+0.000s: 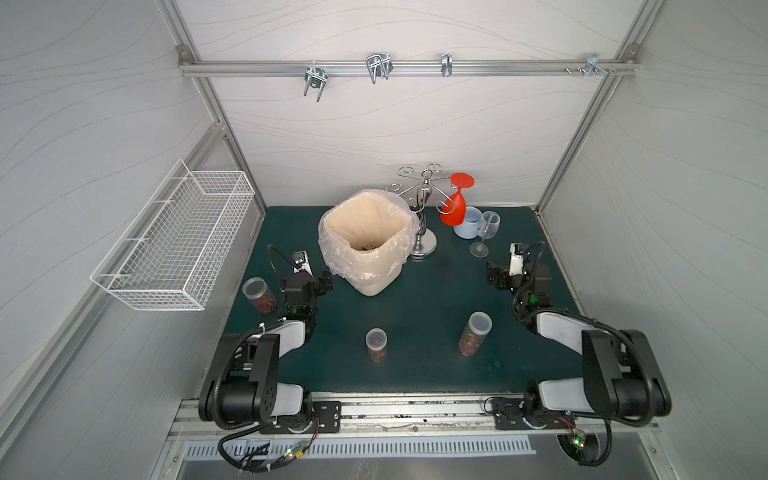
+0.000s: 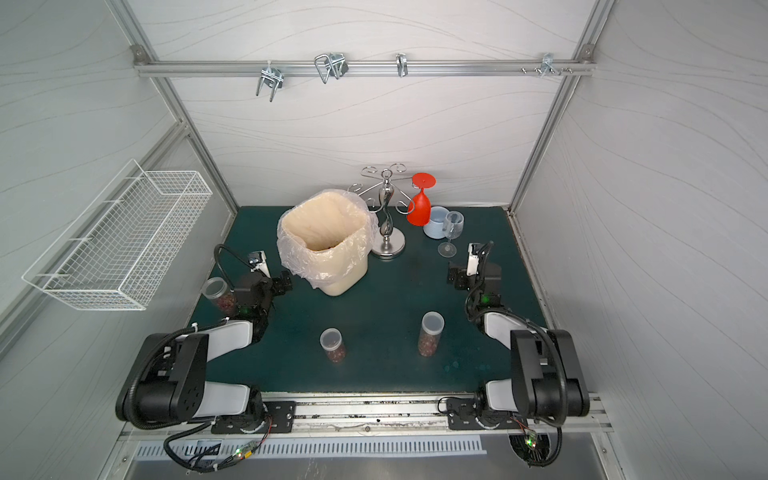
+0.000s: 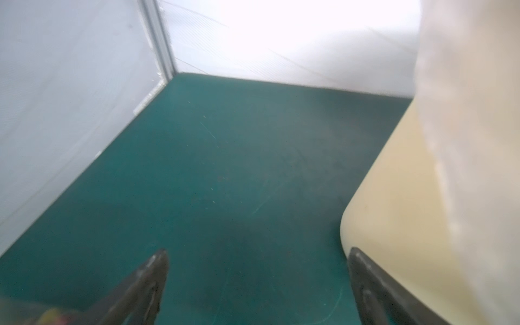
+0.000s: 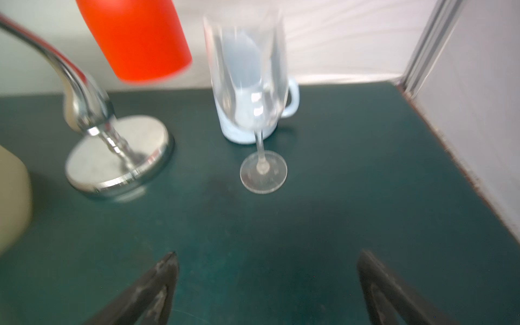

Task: Empty the moldy dried flower tea in the jars
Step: Pick up the jar from the center of the board.

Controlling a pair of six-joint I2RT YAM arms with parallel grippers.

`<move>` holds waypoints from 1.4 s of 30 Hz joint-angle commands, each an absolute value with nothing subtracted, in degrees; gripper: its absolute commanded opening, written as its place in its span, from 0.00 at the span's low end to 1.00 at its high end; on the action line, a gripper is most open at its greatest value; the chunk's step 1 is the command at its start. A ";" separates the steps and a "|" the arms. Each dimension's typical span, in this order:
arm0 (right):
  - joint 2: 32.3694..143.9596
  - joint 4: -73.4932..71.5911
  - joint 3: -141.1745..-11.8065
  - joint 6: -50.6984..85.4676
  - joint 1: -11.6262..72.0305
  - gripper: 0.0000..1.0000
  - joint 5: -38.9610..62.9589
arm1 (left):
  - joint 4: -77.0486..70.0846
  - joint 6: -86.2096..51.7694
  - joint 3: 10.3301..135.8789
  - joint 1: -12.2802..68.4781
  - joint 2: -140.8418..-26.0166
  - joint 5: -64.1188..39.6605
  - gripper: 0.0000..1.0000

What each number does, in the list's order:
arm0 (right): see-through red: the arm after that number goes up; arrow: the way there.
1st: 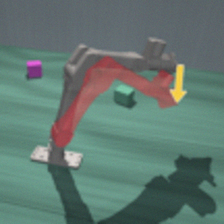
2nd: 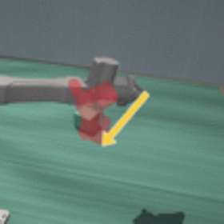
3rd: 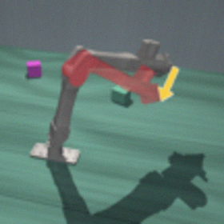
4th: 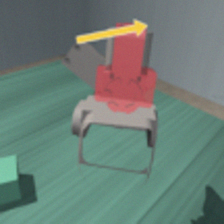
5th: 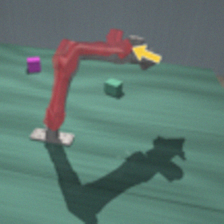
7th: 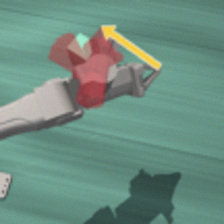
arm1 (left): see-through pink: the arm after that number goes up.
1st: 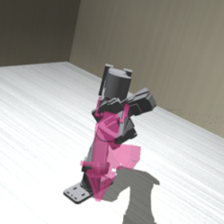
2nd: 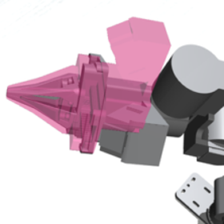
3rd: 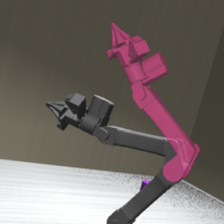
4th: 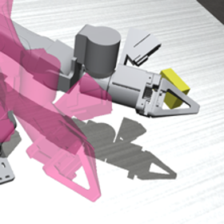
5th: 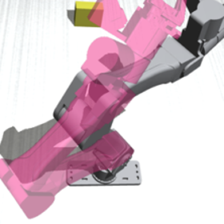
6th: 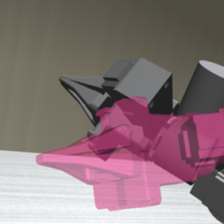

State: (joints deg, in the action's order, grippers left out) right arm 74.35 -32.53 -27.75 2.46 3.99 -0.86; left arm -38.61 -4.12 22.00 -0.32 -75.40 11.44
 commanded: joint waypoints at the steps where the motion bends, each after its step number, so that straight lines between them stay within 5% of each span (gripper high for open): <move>1: 67.60 -21.43 -32.29 6.53 3.69 0.99 0.46 | -28.49 -10.97 24.93 -0.29 -70.23 16.39 0.99; 8: 55.88 -4.58 -41.58 12.46 3.69 0.99 10.11 | -8.18 -19.33 31.37 2.81 -58.60 14.65 0.99; 16: 49.55 14.08 -53.42 12.93 7.46 0.99 22.98 | 13.63 -23.49 40.14 5.01 -43.93 -0.90 0.99; 23: 49.81 29.24 -61.49 5.94 22.72 0.99 24.74 | 24.62 -22.57 42.16 5.10 -32.60 -19.80 0.99; 31: 55.96 35.76 -64.35 -2.01 44.79 0.99 20.95 | 30.13 -20.18 41.79 6.70 -33.49 -33.80 0.99; 42: 71.71 26.66 -62.01 -11.59 64.63 0.99 13.38 | 39.86 -11.00 43.66 7.30 -37.81 -25.19 0.99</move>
